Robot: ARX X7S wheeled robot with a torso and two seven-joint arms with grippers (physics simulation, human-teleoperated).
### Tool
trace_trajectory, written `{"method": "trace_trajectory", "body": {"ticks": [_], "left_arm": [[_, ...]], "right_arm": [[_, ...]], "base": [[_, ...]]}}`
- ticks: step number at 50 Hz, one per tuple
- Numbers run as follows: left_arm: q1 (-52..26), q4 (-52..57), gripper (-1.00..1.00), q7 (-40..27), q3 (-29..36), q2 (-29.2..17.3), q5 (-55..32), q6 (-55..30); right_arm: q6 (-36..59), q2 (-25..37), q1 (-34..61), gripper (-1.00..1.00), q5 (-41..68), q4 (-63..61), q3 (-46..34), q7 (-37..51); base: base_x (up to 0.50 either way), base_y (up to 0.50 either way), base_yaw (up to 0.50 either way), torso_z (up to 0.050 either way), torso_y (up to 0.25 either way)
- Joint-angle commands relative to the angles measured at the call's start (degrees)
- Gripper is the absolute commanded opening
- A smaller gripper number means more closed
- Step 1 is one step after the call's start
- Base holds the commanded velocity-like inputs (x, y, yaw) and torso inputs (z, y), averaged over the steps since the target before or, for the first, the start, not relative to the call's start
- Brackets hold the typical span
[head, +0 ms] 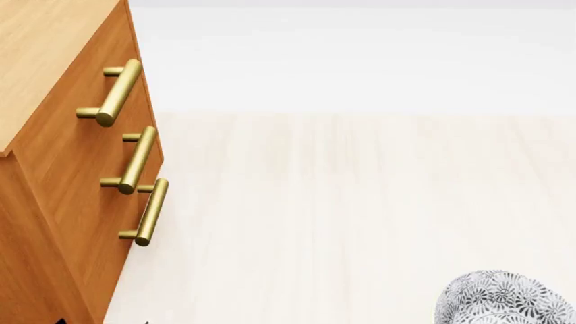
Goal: Put the bowl on top of the cabinet.
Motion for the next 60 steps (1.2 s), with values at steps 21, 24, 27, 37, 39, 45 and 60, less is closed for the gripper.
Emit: {"method": "trace_trajectory", "body": {"ticks": [21,24,27,37,39,45,60], "left_arm": [[0.02,-0.29,1.00,0.51,-0.87,0.49,0.76,1.09],[0.06,-0.20,1.00,0.42,-0.86,0.43,0.75,1.16],[0.00,-0.29,1.00,0.40,-0.73,0.42,0.78,1.18],[0.05,-0.16,1.00,0.23,-0.51,0.24,0.74,1.28],[0.00,-0.19,1.00,0.23,-0.45,0.24,0.74,1.25],[0.07,-0.03,1.00,0.04,-0.40,0.14,0.70,1.31],[-0.44,-0.66,1.00,-0.07,0.00,0.16,0.46,1.20]], "right_arm": [[3.61,0.57,2.09,1.00,2.71,3.19,0.00,0.97],[3.54,0.63,2.11,1.00,2.64,3.16,0.00,1.05],[3.74,0.75,2.26,1.00,2.90,3.40,-0.10,0.93],[4.33,1.18,3.07,1.00,3.17,4.26,-0.45,1.04],[4.26,1.15,3.16,1.00,3.18,4.43,-0.41,1.09],[4.89,1.32,4.43,1.00,3.82,6.19,-0.59,1.01],[7.65,2.49,5.75,1.00,5.63,7.78,-1.35,2.60]], "base": [[0.00,0.00,0.00,0.000,0.000],[0.00,0.00,0.00,0.000,0.000],[0.00,0.00,0.00,0.000,0.000],[0.00,0.00,0.00,0.000,0.000],[0.00,0.00,0.00,0.000,0.000],[0.00,0.00,0.00,0.000,0.000],[0.00,0.00,0.00,0.000,0.000]]}}
